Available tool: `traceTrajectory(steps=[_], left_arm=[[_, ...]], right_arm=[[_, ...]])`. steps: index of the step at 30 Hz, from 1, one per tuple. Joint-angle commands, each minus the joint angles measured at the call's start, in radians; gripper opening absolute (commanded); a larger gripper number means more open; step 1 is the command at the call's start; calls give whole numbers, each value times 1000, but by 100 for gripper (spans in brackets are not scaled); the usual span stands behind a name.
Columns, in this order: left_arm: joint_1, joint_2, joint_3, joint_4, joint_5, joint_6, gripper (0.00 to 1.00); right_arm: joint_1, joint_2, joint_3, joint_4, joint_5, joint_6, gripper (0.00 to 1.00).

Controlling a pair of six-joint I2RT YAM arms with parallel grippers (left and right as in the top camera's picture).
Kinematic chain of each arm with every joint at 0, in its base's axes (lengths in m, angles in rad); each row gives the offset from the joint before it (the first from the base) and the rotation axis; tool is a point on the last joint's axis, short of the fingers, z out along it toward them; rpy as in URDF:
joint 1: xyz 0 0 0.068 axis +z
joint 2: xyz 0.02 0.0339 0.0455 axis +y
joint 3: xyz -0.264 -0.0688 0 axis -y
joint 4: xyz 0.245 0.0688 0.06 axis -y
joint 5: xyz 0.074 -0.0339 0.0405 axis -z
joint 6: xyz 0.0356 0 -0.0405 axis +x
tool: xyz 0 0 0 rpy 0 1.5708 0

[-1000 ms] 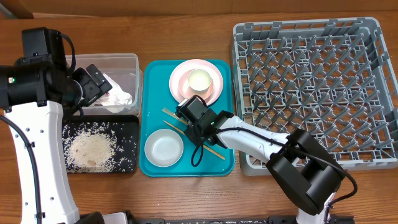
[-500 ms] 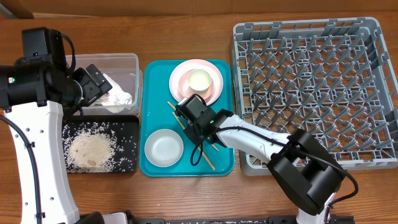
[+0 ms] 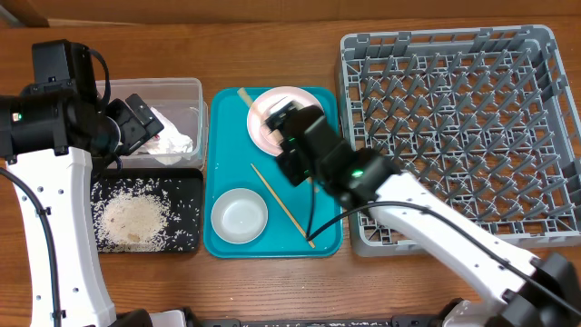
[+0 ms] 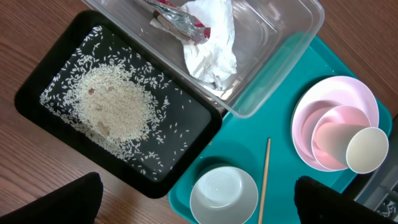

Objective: Sort waste into correct bins and load items into the dishwasher
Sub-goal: 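Carry the chopstick with the right gripper into the dish rack and release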

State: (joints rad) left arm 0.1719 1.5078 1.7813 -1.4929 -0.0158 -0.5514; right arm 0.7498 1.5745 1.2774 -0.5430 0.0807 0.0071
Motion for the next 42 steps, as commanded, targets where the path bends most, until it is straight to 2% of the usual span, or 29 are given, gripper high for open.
traceTrajectory(steps=[1,6,14,29,34,42], left_arm=[[5,4,15,2,-10,-2,100],[5,4,15,2,-10,-2,100],[5,4,15,2,-10,-2,100],[5,4,15,2,-10,-3,100],[5,4,15,2,-10,-2,100],[5,4,15,2,-10,-2,100]], right_arm=[[-102,-47,20,-38,39,96,4],[-251,-41,19,-124,32,202,4],[-388,7,12,-193,-61,207,4],[-398,121,-9,-185,-60,206,5],[-398,138,-9,-186,-60,206,13],[-398,138,-9,-188,-60,206,15]])
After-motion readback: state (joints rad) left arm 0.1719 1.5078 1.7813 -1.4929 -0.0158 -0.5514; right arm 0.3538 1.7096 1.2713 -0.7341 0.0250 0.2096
